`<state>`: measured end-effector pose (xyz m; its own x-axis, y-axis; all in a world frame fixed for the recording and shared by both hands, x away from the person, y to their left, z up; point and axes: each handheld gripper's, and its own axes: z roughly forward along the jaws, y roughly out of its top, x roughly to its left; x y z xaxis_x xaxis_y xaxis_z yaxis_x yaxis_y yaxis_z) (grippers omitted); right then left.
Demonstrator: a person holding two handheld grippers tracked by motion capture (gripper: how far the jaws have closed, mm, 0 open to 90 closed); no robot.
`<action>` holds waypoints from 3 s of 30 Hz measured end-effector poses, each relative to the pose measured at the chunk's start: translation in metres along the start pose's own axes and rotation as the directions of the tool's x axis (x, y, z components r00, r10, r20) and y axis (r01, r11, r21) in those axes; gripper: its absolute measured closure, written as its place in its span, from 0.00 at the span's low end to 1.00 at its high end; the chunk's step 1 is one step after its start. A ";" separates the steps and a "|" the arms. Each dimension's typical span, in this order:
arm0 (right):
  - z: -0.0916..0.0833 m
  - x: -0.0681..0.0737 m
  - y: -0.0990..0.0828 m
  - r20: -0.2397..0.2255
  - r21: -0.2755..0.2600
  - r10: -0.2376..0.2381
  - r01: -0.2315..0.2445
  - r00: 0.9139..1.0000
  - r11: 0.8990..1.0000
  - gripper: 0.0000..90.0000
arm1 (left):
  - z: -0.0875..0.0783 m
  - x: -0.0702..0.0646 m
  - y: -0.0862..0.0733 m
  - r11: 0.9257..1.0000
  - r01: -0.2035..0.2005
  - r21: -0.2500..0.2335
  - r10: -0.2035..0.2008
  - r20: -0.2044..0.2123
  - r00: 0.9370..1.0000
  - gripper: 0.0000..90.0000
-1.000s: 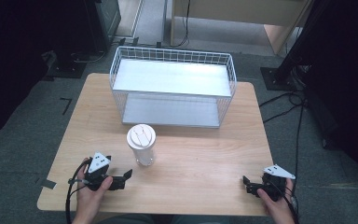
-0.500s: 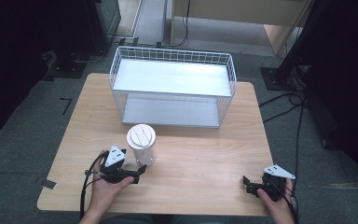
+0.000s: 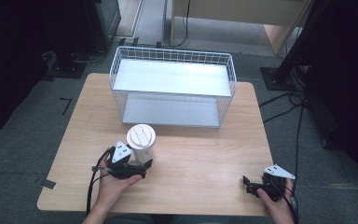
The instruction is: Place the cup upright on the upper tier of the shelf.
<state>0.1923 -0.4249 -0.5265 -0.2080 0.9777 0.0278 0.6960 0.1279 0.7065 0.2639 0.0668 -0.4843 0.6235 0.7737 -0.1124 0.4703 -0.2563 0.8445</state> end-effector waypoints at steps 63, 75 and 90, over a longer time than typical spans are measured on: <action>0.000 -0.001 0.000 0.006 -0.005 0.006 -0.006 1.000 1.000 0.00 | -0.020 -0.010 0.084 0.945 -0.063 -0.321 0.027 -0.115 0.993 0.17; 0.000 -0.001 0.000 0.007 -0.007 0.006 -0.006 1.000 1.000 0.00 | -0.033 -0.009 0.117 0.922 -0.109 -0.372 0.053 -0.156 0.986 0.17; 0.000 -0.001 0.000 0.007 -0.006 0.009 -0.009 1.000 1.000 0.00 | -0.046 -0.014 0.155 0.873 -0.160 -0.460 0.063 -0.218 0.974 0.18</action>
<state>0.1923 -0.4259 -0.5267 -0.1966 0.9800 0.0293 0.6935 0.1179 0.7107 0.2993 0.0432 -0.3278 0.5003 0.8639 0.0579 0.0239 -0.0806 0.9965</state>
